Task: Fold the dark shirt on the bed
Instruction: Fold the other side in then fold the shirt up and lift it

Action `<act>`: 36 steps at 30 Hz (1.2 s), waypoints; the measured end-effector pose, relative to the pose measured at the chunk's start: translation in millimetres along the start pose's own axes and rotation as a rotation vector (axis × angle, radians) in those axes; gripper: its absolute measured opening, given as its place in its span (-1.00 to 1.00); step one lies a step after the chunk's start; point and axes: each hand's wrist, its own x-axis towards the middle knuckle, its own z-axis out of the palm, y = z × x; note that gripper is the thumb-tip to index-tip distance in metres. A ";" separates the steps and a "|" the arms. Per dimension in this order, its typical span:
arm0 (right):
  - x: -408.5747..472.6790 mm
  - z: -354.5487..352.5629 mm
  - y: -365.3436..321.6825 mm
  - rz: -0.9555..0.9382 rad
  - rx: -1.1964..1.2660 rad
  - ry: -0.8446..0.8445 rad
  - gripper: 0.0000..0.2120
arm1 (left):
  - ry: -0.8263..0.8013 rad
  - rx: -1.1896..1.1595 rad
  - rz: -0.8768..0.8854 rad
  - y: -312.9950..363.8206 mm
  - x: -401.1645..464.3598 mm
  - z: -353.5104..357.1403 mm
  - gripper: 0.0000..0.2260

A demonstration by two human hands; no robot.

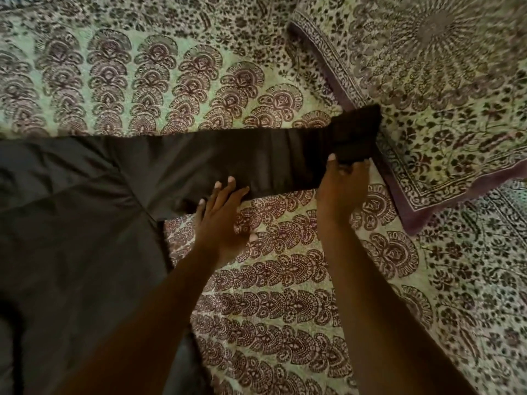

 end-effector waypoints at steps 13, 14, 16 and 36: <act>-205.2 30.2 -13.0 -0.896 -0.310 -0.569 -0.71 | 0.518 -1.094 -0.478 -51.0 -62.6 -140.3 -0.67; -207.0 33.0 -18.3 -0.845 -0.372 -0.508 -0.62 | 0.527 -1.139 -0.469 -58.9 -71.2 -150.2 -0.71; -205.6 42.9 -26.4 -0.714 -0.548 -0.447 -0.42 | 0.528 -1.243 -0.499 -76.4 -90.9 -170.8 -0.72; -378.9 154.1 -122.0 -0.989 -0.674 -0.588 -0.74 | 0.934 -0.594 -0.726 -377.4 -230.0 -336.8 -0.47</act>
